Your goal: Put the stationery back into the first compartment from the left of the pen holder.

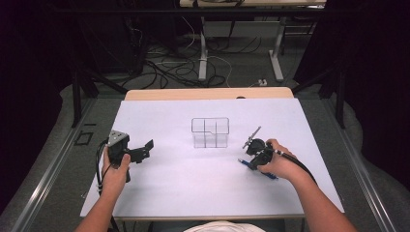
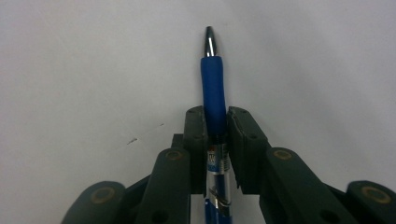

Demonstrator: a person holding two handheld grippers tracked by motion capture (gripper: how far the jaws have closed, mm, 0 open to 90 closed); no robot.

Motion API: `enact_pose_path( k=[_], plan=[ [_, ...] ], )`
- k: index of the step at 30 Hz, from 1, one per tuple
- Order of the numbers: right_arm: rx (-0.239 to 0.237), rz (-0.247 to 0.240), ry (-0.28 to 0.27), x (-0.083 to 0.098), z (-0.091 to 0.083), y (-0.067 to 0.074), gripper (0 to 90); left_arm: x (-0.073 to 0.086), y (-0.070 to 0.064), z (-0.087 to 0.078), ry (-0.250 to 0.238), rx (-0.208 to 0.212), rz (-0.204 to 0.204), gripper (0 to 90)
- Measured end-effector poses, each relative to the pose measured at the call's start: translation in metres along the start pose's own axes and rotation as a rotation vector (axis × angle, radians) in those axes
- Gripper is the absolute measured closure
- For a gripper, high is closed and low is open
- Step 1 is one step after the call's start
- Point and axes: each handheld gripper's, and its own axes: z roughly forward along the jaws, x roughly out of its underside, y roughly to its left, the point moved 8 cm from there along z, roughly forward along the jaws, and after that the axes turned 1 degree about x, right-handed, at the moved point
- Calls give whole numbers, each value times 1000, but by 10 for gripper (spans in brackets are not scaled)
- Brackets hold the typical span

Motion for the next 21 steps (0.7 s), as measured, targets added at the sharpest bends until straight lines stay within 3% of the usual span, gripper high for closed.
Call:
enact_pose_path(
  k=[4,6,12,17,19,21],
  plan=[
    [25,-16,40,2,-2,-2,794,0,0,0,0,0,0,0],
    [29,-5,14,0,0,-2,794,0,0,0,1,0,0,0],
    [49,-3,41,1,-3,-3,796,0,0,0,-1,0,0,0],
    [19,-13,43,1,-4,-2,796,0,0,0,1,-1,1,0],
    [24,-1,6,-1,-3,-1,796,0,1,0,-2,-1,2,0],
    [13,-5,23,-1,-6,-1,796,0,1,0,1,-2,1,0]
  ],
)
